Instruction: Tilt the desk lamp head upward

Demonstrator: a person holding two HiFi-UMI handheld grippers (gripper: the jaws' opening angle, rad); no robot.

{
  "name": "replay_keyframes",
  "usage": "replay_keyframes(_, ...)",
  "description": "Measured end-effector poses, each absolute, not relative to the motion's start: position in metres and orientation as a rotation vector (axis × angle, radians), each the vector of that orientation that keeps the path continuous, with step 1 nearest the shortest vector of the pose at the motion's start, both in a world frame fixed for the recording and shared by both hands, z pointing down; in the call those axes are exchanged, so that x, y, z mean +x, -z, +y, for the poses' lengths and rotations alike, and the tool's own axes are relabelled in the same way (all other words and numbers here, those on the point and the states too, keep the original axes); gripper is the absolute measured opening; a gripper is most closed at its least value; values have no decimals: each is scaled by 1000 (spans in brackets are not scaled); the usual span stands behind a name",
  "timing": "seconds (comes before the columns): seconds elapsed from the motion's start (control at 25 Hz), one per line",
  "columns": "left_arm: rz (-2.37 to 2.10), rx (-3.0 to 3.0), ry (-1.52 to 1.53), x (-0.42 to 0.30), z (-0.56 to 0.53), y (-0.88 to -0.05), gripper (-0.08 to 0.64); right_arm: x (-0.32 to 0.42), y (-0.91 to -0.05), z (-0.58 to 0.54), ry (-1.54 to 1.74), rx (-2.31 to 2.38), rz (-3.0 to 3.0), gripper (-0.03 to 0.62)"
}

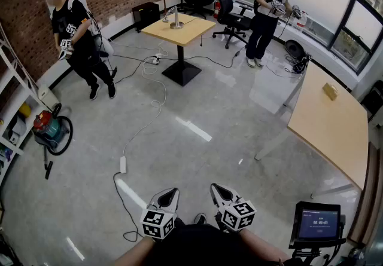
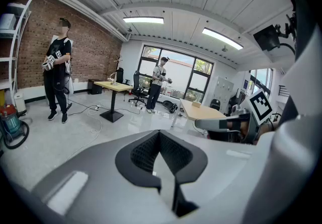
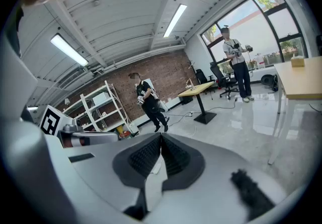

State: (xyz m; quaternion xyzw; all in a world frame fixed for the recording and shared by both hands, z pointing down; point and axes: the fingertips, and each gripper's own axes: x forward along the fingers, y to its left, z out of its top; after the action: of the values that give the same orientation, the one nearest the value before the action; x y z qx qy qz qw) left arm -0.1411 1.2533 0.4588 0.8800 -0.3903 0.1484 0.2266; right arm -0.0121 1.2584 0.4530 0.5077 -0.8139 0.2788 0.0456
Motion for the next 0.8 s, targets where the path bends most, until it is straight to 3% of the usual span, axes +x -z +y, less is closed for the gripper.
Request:
replay_keyframes(0.4, -1068, 2408, -400, -144, 1214, -475, 6, -7, -473, 1220, -889, 1582, -2420, 5)
replay_keyframes(0.8, -1011, 2396, -295, -186, 1095, -479, 6, -44, -468, 1120, -845, 1663, -2345, 5)
